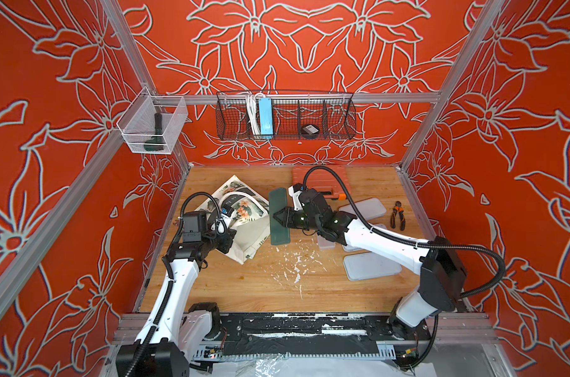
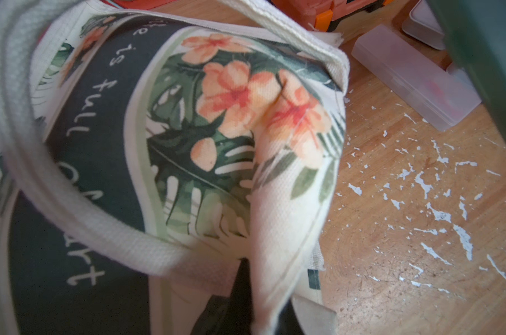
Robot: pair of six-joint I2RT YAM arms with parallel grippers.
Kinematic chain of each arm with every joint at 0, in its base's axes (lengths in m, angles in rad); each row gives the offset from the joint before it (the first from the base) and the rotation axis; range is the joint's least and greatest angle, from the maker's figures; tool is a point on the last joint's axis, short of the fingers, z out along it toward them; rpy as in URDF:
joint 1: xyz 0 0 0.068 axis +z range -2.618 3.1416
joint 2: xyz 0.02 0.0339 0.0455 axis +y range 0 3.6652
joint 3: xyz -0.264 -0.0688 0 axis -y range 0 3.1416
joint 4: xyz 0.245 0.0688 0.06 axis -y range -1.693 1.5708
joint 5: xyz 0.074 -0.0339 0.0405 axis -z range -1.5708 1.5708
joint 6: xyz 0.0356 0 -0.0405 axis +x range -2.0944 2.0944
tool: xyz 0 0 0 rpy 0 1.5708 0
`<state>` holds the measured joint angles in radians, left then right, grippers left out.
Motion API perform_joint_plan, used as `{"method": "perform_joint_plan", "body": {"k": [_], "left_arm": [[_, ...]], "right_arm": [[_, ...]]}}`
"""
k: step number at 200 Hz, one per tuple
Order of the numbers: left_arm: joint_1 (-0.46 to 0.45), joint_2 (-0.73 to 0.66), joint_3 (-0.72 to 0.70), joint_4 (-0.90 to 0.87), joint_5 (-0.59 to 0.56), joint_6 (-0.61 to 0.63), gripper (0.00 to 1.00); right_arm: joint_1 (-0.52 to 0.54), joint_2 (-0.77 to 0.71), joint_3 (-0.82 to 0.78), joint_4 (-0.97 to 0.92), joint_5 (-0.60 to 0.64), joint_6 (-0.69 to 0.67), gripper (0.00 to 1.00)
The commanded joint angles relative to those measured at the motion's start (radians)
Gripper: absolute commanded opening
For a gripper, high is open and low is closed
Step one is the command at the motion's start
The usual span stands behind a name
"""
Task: Take out the pencil case from the canvas bag
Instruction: Place the pencil case at the center of the board.
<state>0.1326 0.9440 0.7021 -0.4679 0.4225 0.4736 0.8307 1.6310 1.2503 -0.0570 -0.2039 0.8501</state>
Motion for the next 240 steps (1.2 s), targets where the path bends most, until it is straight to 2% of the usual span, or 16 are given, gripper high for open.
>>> {"method": "perform_joint_plan", "body": {"k": [1,19,66,108,240], "left_arm": [[0.032,0.022,0.022,0.043,-0.032,-0.039,0.00],[0.058,0.027,0.022,0.064,-0.002,-0.067,0.00],[0.106,0.035,0.034,0.051,-0.010,-0.121,0.00],[0.108,0.035,0.020,0.017,0.084,-0.147,0.00],[0.107,0.035,0.004,0.006,0.099,-0.163,0.00]], "right_arm": [[-0.019,0.010,0.029,-0.015,-0.032,-0.017,0.22],[-0.028,0.005,0.012,-0.022,-0.031,-0.018,0.22],[-0.058,0.020,0.008,-0.096,-0.043,-0.042,0.22],[-0.093,0.050,-0.008,-0.106,-0.080,-0.049,0.22],[-0.165,0.187,-0.054,-0.108,-0.124,-0.053,0.22]]}}
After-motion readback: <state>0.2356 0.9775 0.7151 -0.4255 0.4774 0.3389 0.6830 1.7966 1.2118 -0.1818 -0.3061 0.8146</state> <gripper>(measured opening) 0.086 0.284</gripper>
